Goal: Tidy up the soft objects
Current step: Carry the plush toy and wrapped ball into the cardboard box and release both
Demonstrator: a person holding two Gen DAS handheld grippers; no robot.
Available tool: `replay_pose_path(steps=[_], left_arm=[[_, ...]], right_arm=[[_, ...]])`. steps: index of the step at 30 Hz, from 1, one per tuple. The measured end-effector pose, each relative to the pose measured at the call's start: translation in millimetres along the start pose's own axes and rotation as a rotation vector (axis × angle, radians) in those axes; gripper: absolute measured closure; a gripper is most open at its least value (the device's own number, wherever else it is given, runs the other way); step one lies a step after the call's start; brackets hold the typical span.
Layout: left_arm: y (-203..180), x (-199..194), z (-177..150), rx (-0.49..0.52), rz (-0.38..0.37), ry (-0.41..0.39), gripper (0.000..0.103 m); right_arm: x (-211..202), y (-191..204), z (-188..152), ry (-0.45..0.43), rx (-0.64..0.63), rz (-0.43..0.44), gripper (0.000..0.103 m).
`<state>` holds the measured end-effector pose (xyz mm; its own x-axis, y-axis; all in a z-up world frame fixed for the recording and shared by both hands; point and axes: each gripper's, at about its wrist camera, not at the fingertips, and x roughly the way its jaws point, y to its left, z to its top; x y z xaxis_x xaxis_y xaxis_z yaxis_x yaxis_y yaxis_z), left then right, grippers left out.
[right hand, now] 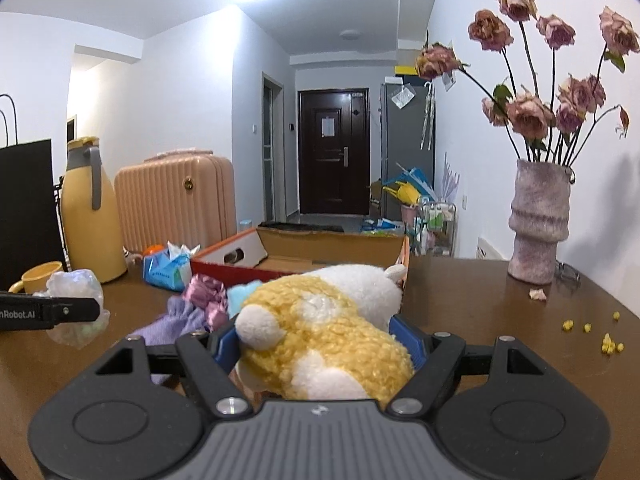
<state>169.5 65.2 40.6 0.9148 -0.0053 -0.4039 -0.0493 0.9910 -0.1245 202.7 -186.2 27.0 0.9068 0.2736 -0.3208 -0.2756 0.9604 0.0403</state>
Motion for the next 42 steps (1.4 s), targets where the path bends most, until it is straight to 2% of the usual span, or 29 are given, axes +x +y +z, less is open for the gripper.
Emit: replay_pose_path(steps=[10, 25, 42], left_arm=[[-10, 17, 26, 0.006, -0.019, -0.040, 0.059], [-13, 65, 61, -0.033, 0.007, -0.064, 0.059], [-22, 128, 97, -0.036, 0.041, -0.091, 0.059]], right_arm=[[24, 9, 19, -0.032, 0.008, 0.001, 0.028], [70, 1, 52, -0.089, 0.056, -0.037, 0.028], [134, -4, 73, -0.054, 0.045, -0.017, 0.028]])
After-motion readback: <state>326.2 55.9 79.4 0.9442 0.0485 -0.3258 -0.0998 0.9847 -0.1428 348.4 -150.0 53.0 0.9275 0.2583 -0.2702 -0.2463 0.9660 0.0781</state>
